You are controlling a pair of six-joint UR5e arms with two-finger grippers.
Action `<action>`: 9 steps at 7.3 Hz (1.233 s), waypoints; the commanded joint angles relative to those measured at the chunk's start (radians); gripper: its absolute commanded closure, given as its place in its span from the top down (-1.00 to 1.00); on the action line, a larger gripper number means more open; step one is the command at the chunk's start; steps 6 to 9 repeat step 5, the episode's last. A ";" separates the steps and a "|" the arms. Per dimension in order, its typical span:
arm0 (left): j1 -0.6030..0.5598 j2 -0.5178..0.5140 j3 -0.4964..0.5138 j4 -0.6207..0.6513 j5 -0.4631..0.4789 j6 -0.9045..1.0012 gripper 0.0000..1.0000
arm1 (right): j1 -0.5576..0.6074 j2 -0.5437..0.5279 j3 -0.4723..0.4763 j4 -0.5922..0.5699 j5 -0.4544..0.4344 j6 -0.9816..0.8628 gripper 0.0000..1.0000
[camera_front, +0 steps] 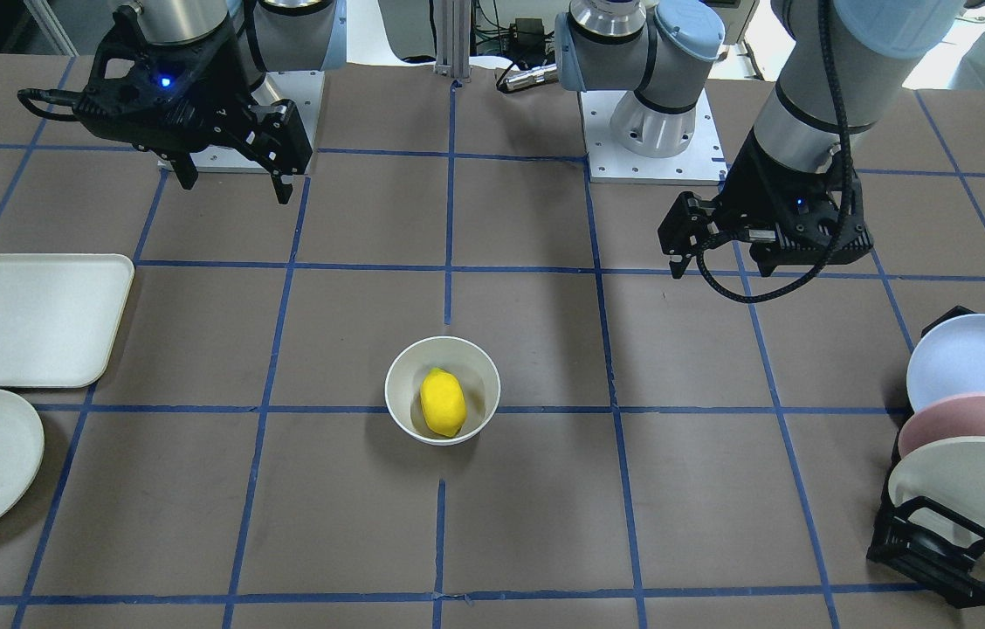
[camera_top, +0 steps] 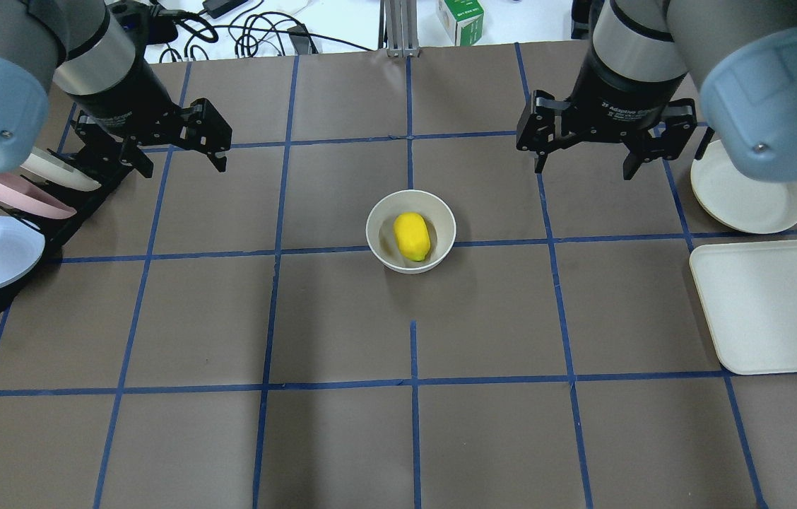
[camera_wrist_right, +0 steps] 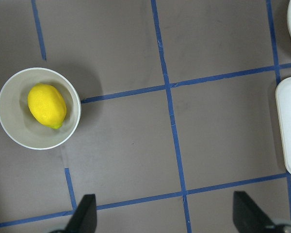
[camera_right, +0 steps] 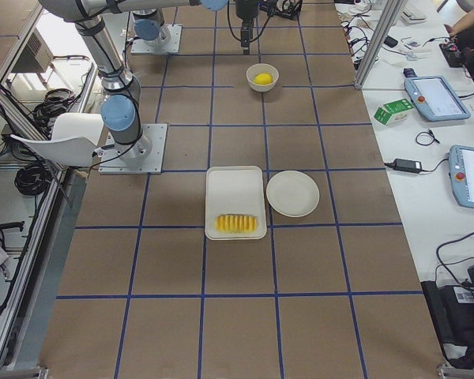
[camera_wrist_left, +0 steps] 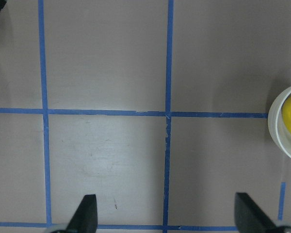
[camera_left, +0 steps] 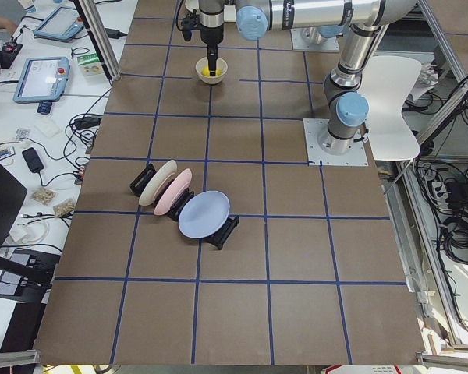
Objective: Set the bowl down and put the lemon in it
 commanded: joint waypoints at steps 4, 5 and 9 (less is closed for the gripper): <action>-0.001 0.035 -0.004 -0.025 0.009 -0.002 1.00 | -0.003 0.002 0.008 -0.012 -0.004 -0.160 1.00; -0.001 0.032 -0.005 -0.025 0.009 -0.002 1.00 | -0.003 0.002 0.005 -0.014 -0.005 -0.156 1.00; -0.001 0.032 -0.005 -0.025 0.009 -0.002 1.00 | -0.003 0.002 0.005 -0.014 -0.005 -0.156 1.00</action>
